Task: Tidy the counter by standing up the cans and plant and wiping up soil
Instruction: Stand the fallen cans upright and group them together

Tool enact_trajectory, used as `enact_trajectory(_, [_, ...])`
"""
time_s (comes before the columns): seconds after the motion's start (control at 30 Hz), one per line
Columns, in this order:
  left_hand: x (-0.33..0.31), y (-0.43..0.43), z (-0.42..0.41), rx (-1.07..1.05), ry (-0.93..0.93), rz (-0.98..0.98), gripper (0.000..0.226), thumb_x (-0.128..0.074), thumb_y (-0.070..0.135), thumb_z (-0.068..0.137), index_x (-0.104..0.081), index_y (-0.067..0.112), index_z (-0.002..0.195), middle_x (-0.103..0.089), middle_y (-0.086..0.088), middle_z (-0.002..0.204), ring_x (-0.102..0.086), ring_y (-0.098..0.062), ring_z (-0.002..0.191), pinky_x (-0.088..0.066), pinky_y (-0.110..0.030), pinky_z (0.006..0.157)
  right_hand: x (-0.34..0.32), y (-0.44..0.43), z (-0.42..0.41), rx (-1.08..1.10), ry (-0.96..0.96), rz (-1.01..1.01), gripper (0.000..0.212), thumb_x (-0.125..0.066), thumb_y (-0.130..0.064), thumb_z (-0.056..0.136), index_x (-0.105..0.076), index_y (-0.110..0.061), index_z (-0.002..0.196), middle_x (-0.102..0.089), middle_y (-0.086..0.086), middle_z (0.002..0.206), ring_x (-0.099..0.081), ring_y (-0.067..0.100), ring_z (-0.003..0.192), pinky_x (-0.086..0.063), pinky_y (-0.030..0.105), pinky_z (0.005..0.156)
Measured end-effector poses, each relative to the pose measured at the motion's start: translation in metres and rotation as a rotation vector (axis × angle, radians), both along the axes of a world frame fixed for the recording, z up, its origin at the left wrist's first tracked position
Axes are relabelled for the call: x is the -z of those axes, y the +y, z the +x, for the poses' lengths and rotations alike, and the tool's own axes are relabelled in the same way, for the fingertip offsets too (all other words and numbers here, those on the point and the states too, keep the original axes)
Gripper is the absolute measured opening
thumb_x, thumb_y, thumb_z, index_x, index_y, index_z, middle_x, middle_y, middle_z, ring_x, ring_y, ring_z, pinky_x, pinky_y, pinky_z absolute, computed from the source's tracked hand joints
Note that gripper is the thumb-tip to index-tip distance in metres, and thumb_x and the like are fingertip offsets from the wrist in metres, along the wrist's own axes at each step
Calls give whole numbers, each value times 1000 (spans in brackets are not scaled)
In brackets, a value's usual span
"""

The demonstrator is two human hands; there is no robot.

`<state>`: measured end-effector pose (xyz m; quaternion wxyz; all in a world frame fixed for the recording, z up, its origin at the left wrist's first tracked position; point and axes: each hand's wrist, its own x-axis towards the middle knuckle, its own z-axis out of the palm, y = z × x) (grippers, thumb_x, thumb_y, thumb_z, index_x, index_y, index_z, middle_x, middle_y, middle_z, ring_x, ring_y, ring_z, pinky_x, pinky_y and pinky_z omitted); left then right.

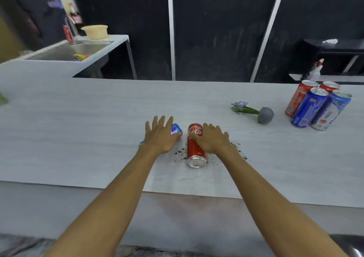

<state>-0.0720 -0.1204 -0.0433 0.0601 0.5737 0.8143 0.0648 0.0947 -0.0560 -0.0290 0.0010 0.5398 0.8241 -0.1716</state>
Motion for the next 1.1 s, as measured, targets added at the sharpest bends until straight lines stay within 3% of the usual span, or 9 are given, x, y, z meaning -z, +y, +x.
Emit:
enact_trajectory(0.13, [12,-5,-11,-9,-55,16,77,-33,66,92,-6,27,154,-9,-5,161,-4,-26,148,-4,-47,119,8,-8,-13,65,58,-3,89,-35,-69,90,-15,-7,150,-31,17,151,-31,36,136,-25,51,109])
enact_trajectory(0.2, [16,-4,-12,-4,-55,21,77,-35,65,92,-9,26,153,-20,-6,159,-20,-27,144,-18,-47,116,9,-10,-17,103,74,-11,91,-36,-68,90,-12,-6,151,-30,18,151,-30,35,137,-24,51,108])
enact_trajectory(0.3, [18,-6,-11,1,6,56,74,-37,62,93,-14,24,151,-41,-7,145,-45,-28,126,-40,-44,99,11,-12,-23,151,58,-3,92,-37,-69,89,-12,-5,151,-29,18,151,-27,35,138,-24,52,108])
enact_trajectory(0.37, [19,-8,-10,2,41,90,72,-37,61,93,-16,23,151,-47,-7,137,-51,-26,117,-45,-41,91,13,-12,-27,173,49,4,93,-38,-70,88,-14,-4,150,-29,18,151,-28,34,138,-25,52,108])
enact_trajectory(0.63, [27,-7,-12,10,90,156,68,-39,61,93,-23,24,147,-52,-6,129,-55,-24,109,-49,-38,84,16,-11,-36,216,135,-50,97,-56,-66,82,-17,-5,147,-37,18,144,-43,35,129,-40,46,98])
enact_trajectory(0.83, [22,-2,-17,-23,-49,158,63,-48,61,89,-34,25,138,-56,-7,119,-57,-26,102,-49,-41,84,15,-4,-35,205,226,-71,80,-66,-52,81,-32,-6,138,-48,16,132,-51,32,118,-44,40,91])
enact_trajectory(1.1, [2,5,-11,-75,-188,250,62,-55,58,87,-37,23,135,-55,-6,116,-58,-25,97,-48,-37,80,0,13,-22,186,321,-76,85,-74,-50,75,-34,-5,136,-50,16,128,-56,31,111,-48,38,85])
